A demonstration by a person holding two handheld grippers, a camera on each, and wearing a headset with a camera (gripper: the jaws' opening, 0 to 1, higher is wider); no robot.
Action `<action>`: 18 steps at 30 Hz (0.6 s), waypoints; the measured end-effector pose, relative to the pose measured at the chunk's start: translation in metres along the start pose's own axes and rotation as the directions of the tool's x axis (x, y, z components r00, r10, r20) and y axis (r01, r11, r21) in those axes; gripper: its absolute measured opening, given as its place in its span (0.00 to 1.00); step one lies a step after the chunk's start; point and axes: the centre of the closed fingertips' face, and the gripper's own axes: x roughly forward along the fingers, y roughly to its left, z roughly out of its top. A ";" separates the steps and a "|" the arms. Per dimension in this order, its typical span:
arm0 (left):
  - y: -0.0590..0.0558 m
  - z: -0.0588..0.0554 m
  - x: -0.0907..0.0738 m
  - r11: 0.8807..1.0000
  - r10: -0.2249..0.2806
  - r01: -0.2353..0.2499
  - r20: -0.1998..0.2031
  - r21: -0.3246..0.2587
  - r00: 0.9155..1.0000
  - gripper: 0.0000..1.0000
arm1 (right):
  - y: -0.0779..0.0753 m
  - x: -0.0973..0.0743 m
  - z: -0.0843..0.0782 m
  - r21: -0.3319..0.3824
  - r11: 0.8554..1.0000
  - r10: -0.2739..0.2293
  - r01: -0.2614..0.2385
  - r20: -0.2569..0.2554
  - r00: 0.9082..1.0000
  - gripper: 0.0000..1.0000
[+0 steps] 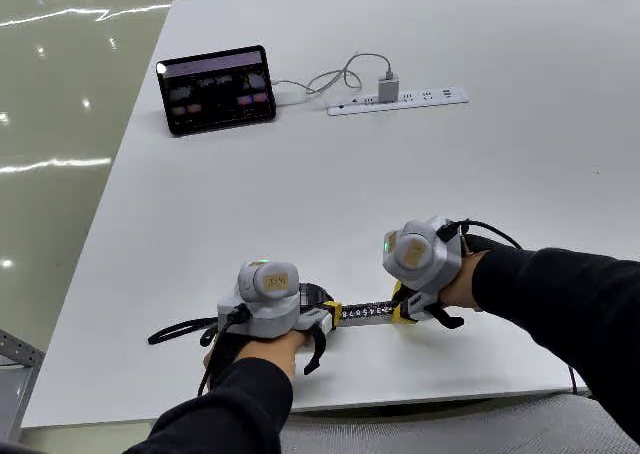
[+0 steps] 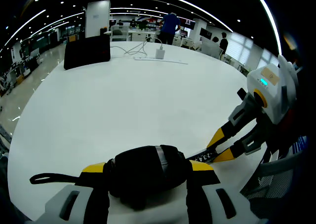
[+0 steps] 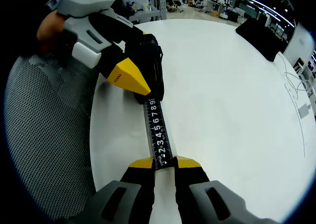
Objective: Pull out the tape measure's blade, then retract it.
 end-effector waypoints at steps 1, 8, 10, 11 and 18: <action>0.000 0.000 0.000 1.000 0.000 0.000 0.000 0.000 1.000 0.59 | 0.000 0.000 0.000 0.001 1.000 0.000 0.000 0.000 1.000 0.10; 0.000 0.000 0.000 1.000 0.000 0.000 0.000 0.000 1.000 0.59 | 0.001 0.001 0.002 -0.006 1.000 -0.003 0.003 0.000 1.000 0.10; 0.000 0.000 0.000 1.000 0.001 -0.001 -0.001 0.000 1.000 0.59 | 0.001 0.002 0.003 -0.003 1.000 -0.003 0.003 0.003 1.000 0.10; 0.000 0.000 0.000 1.000 0.001 -0.001 -0.001 0.000 1.000 0.59 | 0.001 0.002 0.003 -0.003 1.000 -0.003 0.003 0.003 1.000 0.10; 0.000 0.000 0.000 1.000 0.001 -0.001 0.000 0.000 1.000 0.59 | 0.002 0.003 0.005 -0.006 1.000 -0.004 0.004 0.007 1.000 0.11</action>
